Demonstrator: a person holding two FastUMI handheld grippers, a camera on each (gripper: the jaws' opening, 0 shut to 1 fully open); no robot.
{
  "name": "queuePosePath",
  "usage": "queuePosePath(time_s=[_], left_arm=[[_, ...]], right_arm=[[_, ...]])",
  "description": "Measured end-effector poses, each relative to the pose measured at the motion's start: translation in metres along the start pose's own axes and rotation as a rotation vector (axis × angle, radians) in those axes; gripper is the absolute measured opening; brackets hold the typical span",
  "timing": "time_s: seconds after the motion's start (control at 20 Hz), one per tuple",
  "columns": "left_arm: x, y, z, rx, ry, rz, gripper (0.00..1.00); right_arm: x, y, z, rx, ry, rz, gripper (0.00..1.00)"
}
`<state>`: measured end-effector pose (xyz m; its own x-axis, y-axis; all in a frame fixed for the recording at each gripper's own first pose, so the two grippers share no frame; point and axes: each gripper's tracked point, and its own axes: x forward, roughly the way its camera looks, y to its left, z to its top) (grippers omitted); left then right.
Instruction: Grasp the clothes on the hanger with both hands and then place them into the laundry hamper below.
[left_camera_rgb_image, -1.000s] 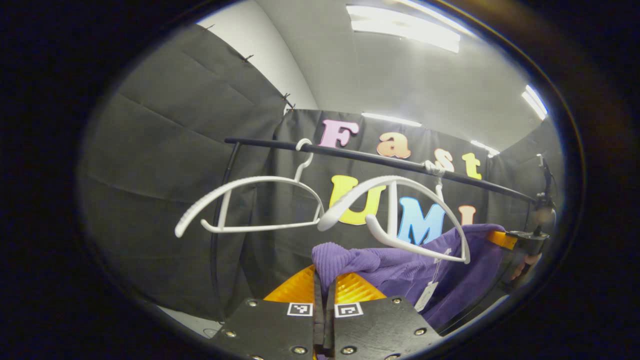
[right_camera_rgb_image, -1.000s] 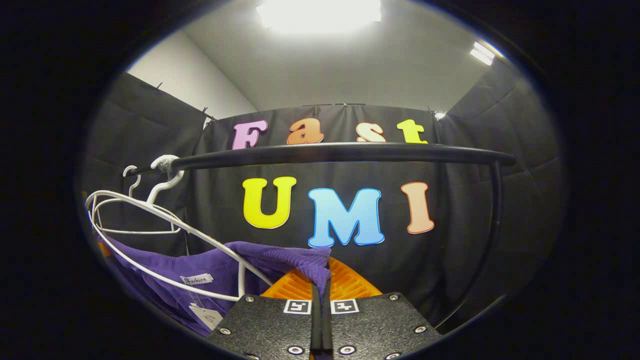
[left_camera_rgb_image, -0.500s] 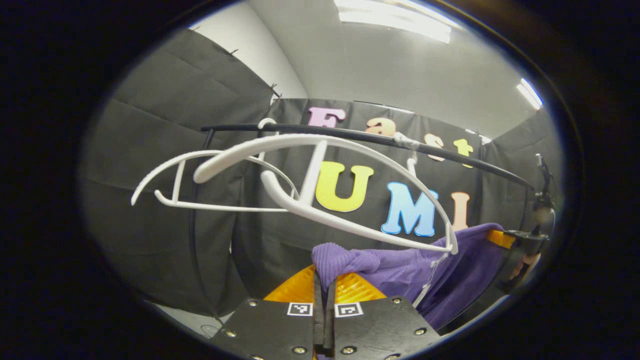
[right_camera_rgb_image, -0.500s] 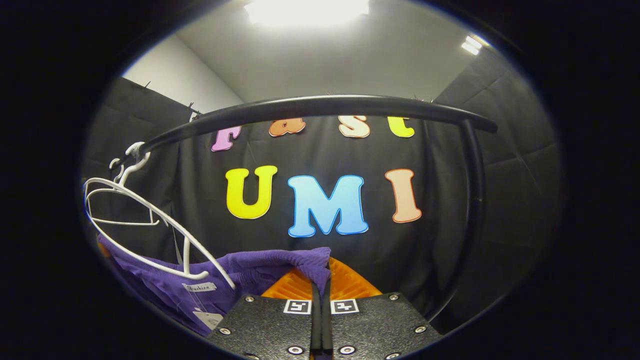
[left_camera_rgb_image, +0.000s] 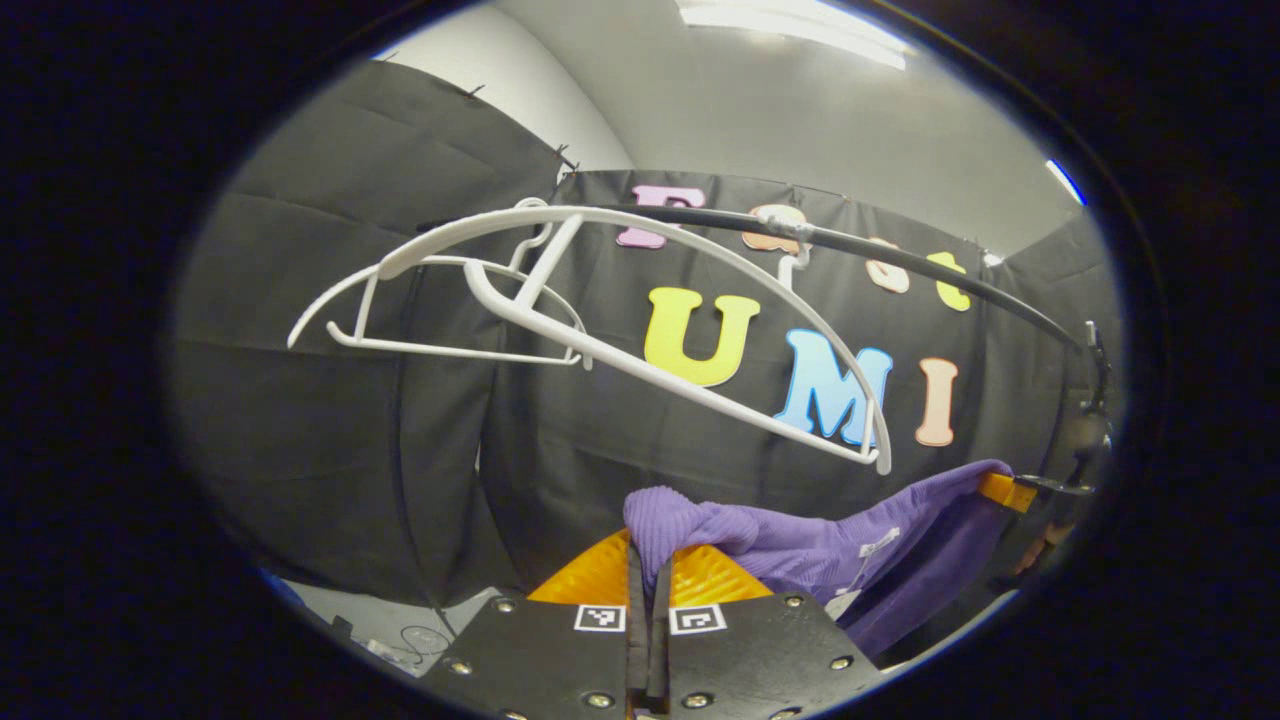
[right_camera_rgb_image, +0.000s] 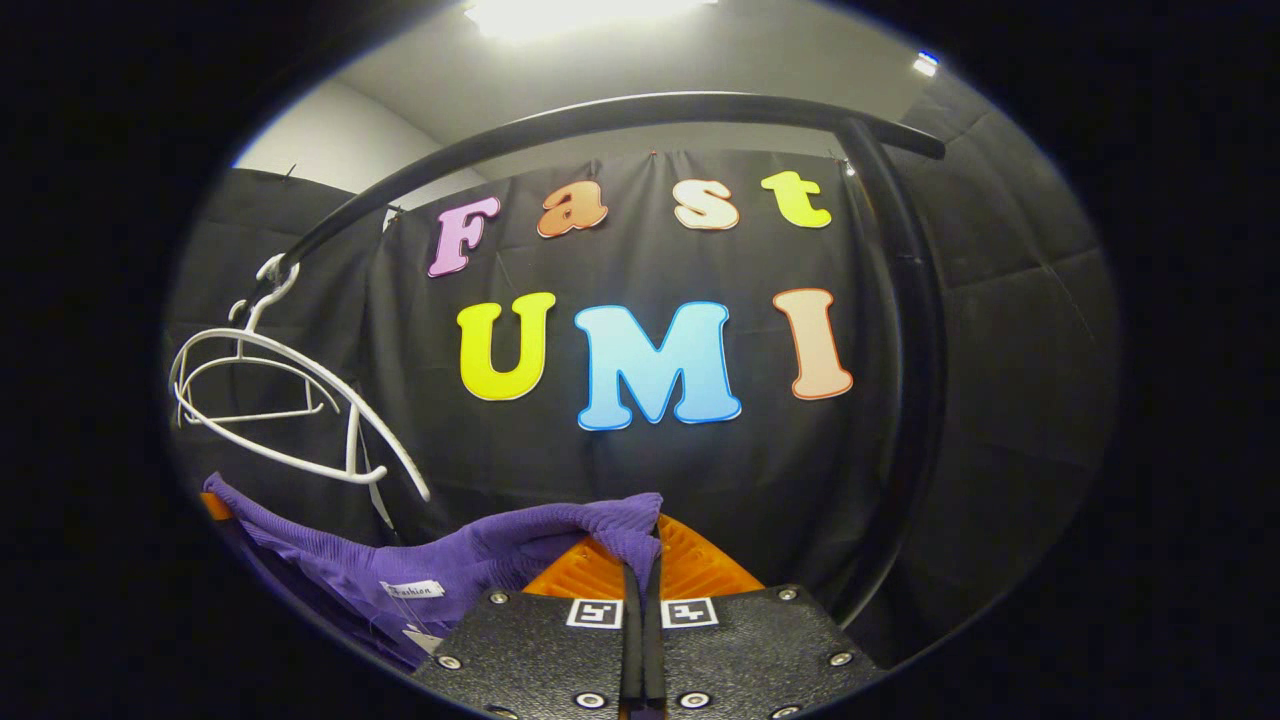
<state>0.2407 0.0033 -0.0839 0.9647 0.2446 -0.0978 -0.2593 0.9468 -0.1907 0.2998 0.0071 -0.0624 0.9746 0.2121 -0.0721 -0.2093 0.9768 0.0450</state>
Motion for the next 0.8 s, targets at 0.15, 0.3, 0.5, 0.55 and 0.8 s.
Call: queuePosePath(time_s=[0.15,0.3,0.5,0.55,0.8], left_arm=[[-0.013,0.003,0.000,0.016,0.013,-0.004,0.01],[-0.024,0.019,-0.011,0.054,0.041,0.005,0.01],[-0.051,0.037,-0.022,0.064,0.063,-0.014,0.01],[-0.057,0.042,-0.024,0.083,0.070,-0.035,0.01],[-0.088,0.078,-0.042,0.089,0.121,-0.157,0.01]], right_arm=[[-0.012,0.002,-0.005,0.011,0.026,0.000,0.00],[-0.031,0.005,-0.011,0.032,0.056,-0.005,0.00],[-0.069,0.019,-0.027,0.021,0.098,-0.039,0.00],[-0.081,0.024,-0.028,0.019,0.102,-0.059,0.00],[-0.149,0.056,-0.032,0.020,0.107,-0.163,0.00]])
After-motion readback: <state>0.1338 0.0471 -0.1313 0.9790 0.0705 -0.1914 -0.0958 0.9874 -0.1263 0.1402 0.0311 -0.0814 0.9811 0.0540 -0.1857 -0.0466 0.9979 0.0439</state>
